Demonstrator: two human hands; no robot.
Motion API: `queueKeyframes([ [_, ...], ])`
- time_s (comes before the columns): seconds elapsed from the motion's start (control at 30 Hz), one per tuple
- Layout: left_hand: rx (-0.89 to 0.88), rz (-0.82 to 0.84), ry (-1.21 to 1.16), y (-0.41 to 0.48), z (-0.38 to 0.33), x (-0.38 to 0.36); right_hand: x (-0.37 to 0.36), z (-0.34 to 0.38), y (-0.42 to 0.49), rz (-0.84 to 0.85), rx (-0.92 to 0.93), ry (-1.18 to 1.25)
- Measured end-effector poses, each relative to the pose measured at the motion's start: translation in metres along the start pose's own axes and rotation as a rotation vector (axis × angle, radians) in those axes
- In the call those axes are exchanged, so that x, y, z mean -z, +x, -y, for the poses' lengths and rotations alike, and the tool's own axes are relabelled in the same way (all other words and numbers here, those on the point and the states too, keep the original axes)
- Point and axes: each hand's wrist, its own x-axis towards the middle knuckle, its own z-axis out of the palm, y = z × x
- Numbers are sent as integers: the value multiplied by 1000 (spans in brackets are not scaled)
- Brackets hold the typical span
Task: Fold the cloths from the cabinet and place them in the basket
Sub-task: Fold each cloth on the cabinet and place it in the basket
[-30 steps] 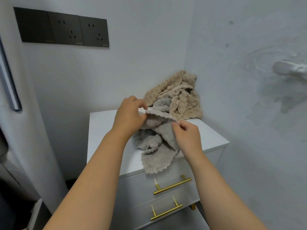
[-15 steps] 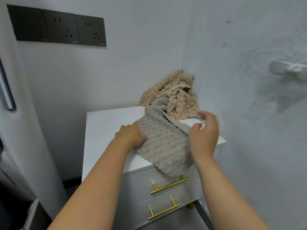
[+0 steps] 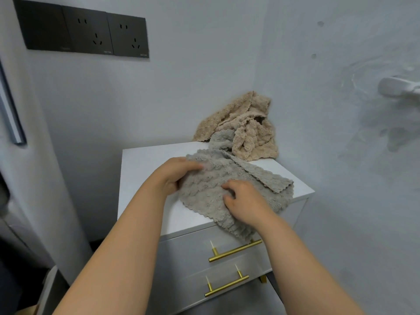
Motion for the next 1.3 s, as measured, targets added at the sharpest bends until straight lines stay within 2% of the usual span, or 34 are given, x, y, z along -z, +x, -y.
queueKeyframes([
  [0.07,-7,-67,-56,-1,-4,9,1,-1,-1,-8,-15,2],
  [0.1,-26,-139,51,-2,-5,16,1,-2,-1,-16,-26,-3],
  [0.13,-43,-233,277,-3,-6,23,1,-2,-1,-26,-41,-10],
  [0.2,-39,-436,902,-5,-5,31,2,-2,-1,-45,-83,-37],
  [0.23,-57,-518,1133,-6,-4,31,2,-2,-1,-52,-103,-63],
  [0.27,-120,-547,1252,-4,-2,28,2,-1,-1,-55,-115,-90],
  [0.33,-327,-475,1282,0,4,17,3,0,-1,-42,-119,-119],
  [0.4,-423,-338,1255,5,10,3,6,3,-1,-33,-120,-99],
  [0.47,-356,-276,1322,9,17,-7,13,8,-3,-51,-135,-3],
  [0.57,-226,-305,1465,9,20,-16,18,13,-7,-85,-113,114],
  [0.7,-133,-259,1560,9,24,-18,13,6,-8,-39,-87,-45],
  [0.83,-107,-180,1539,10,27,-8,20,-8,-3,72,-381,-405],
  [0.97,-55,-74,1526,14,24,-1,32,-25,-5,25,-625,-377],
  [1.03,-51,2,1519,16,22,2,31,-30,-5,-19,-587,-354],
  [1.13,-46,64,1531,19,19,5,23,-25,-5,-156,-323,-282],
  [1.2,-54,52,1547,22,16,7,19,-18,-4,-133,-228,-211],
  [1.3,-81,-3,1578,23,11,6,14,-8,-4,-84,-178,-247],
])
